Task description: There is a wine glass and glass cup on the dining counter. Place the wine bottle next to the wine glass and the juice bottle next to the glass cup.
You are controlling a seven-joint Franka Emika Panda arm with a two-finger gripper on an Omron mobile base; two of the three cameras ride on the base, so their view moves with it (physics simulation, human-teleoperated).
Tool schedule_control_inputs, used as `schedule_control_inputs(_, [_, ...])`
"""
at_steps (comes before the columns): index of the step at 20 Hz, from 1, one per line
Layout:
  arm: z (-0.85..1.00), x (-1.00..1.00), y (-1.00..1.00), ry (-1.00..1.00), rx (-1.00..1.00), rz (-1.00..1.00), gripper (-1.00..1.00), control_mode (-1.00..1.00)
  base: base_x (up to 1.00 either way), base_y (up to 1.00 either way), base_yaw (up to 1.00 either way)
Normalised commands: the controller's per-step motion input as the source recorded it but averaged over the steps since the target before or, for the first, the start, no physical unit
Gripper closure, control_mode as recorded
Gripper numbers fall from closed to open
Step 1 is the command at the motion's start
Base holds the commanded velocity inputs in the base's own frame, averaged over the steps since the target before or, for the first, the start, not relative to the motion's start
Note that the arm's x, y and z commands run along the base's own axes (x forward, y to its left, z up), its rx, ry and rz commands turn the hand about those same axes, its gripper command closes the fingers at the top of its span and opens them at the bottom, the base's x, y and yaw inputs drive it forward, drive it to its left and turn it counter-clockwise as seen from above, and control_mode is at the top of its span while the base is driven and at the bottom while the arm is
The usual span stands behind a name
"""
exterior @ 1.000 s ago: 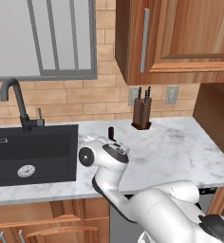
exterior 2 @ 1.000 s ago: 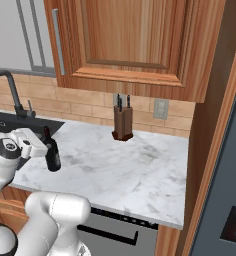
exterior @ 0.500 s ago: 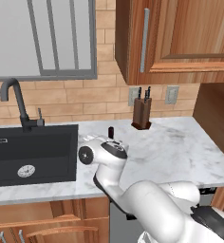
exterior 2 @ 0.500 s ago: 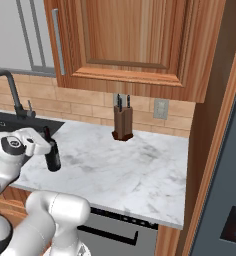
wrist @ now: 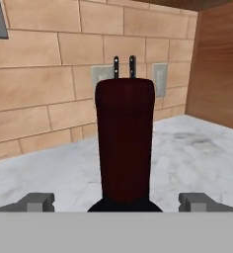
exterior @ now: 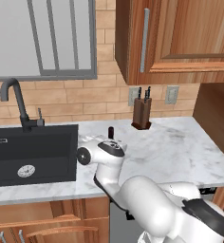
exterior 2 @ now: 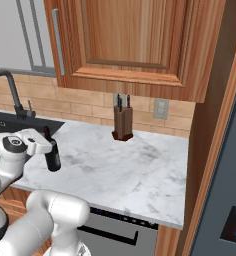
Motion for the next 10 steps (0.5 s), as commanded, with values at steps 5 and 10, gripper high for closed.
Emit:
schedule_control_inputs(5, [-0.06, 0.08, 0.01, 0.00, -0.05, 0.00, -1.00, -1.00, 0.00, 0.00, 0.00])
schedule_control_inputs(10, [-0.09, 0.02, 0.00, 0.01, -0.03, 0.00, -1.00, -1.00, 0.00, 0.00, 0.00])
